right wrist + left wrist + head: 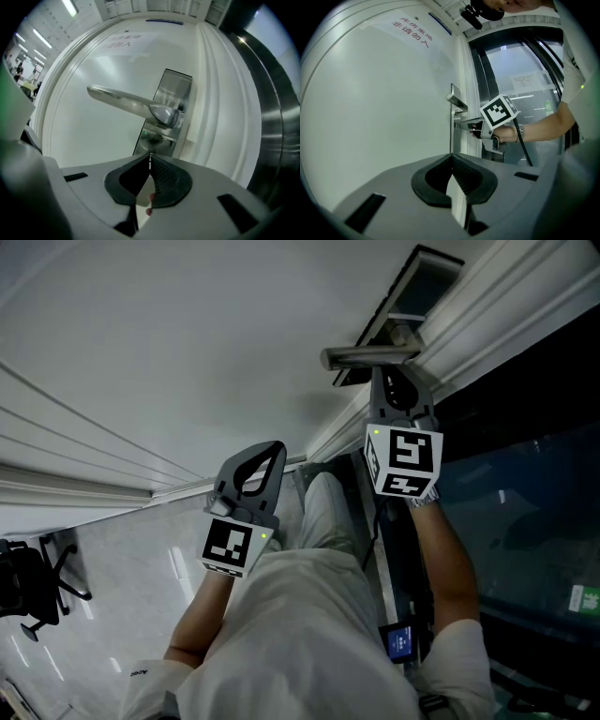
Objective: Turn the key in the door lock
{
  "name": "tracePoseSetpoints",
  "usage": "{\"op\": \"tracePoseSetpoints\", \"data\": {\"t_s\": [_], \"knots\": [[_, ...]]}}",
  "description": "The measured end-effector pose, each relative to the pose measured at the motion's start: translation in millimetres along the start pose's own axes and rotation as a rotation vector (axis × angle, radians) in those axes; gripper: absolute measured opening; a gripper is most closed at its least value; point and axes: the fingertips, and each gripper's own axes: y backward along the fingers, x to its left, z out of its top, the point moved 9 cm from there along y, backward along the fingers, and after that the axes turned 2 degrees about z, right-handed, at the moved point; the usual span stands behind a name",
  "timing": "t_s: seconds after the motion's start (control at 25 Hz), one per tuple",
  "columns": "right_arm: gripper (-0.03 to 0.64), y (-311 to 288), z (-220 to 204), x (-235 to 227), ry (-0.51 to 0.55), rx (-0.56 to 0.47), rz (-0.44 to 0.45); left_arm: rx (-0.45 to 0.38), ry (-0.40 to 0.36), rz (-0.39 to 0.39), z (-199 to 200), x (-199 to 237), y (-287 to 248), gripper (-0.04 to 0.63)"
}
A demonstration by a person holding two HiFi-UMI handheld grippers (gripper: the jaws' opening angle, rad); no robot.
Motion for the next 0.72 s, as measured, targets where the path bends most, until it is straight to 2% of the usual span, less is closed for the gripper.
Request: {"op": "tracePoseSetpoints", "data": {"t_s": [0.12,0.56,0.72], "knots": [[0.011,0,-1,-6,-0.138,-0.002,0.023,-0.006,-0.005,-0.004,1,-2,-1,0.005],[0.011,-3,-13,-24,-0.752,-0.001,0.129,-0.013,-0.007,-0.008,0,-6,-5,0.006],[0.011,-4,-19,-27,-0.923,-0.026,0.162,-0.007,0.002,-0.002,-1,-6,-5,0.006]]}}
